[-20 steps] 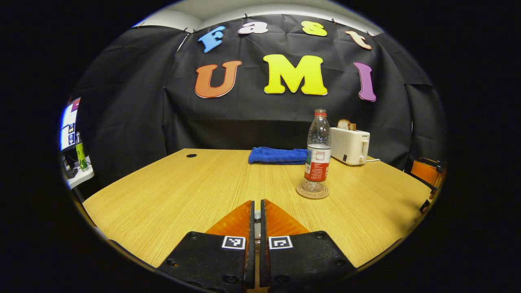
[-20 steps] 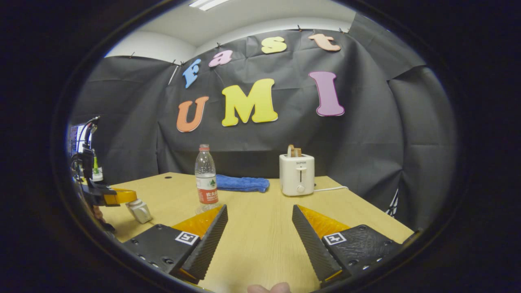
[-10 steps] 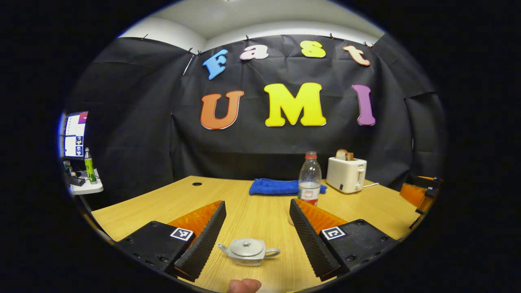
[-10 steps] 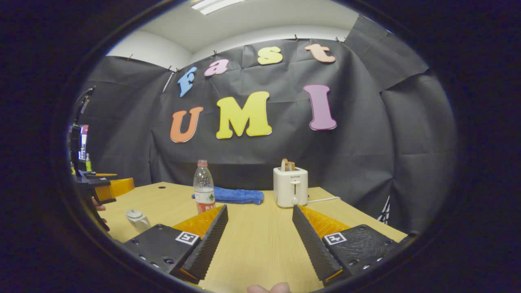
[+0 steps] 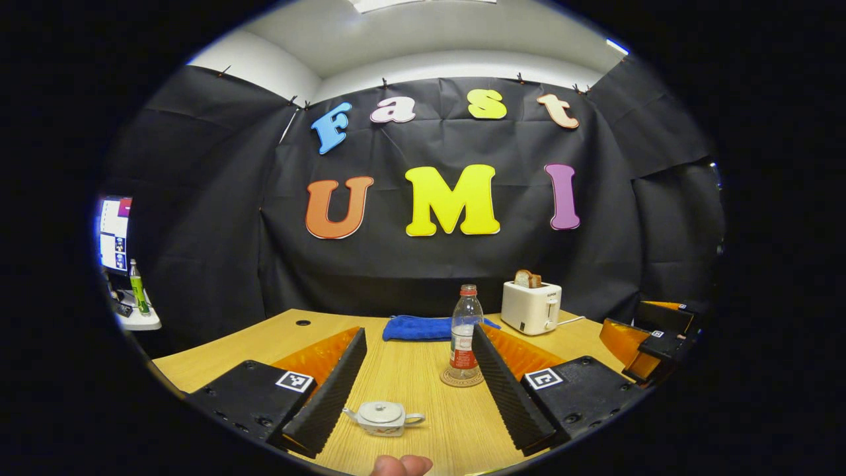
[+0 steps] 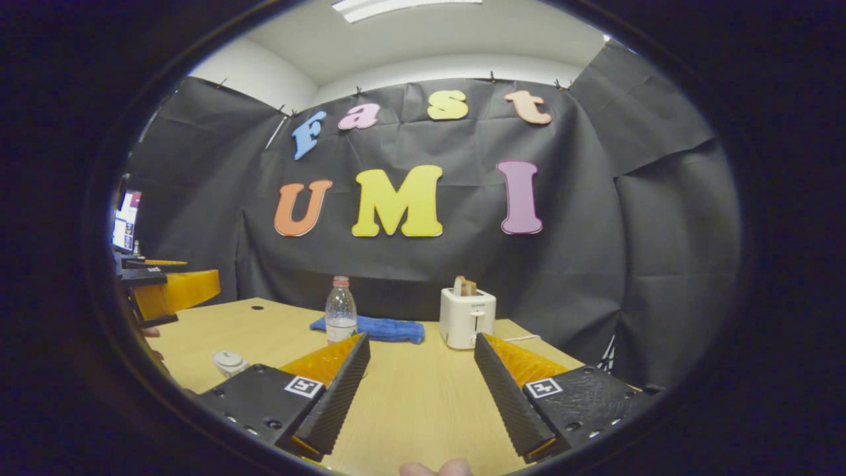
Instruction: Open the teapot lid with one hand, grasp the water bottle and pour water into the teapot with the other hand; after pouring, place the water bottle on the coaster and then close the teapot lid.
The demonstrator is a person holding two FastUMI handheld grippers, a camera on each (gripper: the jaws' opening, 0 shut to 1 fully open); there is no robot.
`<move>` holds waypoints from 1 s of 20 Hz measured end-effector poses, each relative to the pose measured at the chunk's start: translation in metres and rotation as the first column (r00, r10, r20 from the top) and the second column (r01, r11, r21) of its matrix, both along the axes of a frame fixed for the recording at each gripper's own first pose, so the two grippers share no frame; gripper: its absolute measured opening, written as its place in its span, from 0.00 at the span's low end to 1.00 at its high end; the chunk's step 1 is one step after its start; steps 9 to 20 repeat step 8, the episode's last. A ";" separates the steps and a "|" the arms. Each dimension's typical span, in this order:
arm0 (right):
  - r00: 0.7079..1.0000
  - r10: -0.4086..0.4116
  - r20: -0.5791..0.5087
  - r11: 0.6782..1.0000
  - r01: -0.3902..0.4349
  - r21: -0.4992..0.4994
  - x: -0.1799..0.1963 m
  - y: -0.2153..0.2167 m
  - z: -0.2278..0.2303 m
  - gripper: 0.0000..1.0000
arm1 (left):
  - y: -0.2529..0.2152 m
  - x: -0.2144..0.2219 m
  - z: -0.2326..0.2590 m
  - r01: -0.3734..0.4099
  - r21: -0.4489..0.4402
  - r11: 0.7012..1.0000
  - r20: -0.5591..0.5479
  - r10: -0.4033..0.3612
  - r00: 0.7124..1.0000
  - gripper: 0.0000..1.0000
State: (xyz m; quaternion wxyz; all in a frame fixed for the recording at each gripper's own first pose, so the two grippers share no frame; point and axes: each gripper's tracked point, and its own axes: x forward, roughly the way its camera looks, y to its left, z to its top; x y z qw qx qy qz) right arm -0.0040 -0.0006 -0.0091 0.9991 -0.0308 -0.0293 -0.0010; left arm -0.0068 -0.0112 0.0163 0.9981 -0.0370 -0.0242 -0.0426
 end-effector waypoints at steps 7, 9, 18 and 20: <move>1.000 0.000 0.030 1.000 0.000 -0.010 -0.010 0.019 0.024 0.97 | -0.002 -0.002 -0.001 0.017 0.023 1.000 -0.002 -0.017 1.000 1.00; 1.000 0.001 0.026 1.000 -0.001 -0.015 -0.011 0.019 0.026 0.98 | 0.000 -0.002 -0.002 0.013 0.024 1.000 -0.003 -0.013 1.000 1.00; 1.000 0.001 0.026 1.000 -0.001 -0.015 -0.011 0.019 0.026 0.98 | 0.000 -0.002 -0.002 0.013 0.024 1.000 -0.003 -0.013 1.000 1.00; 1.000 0.001 0.026 1.000 -0.001 -0.015 -0.011 0.019 0.026 0.98 | 0.000 -0.002 -0.002 0.013 0.024 1.000 -0.003 -0.013 1.000 1.00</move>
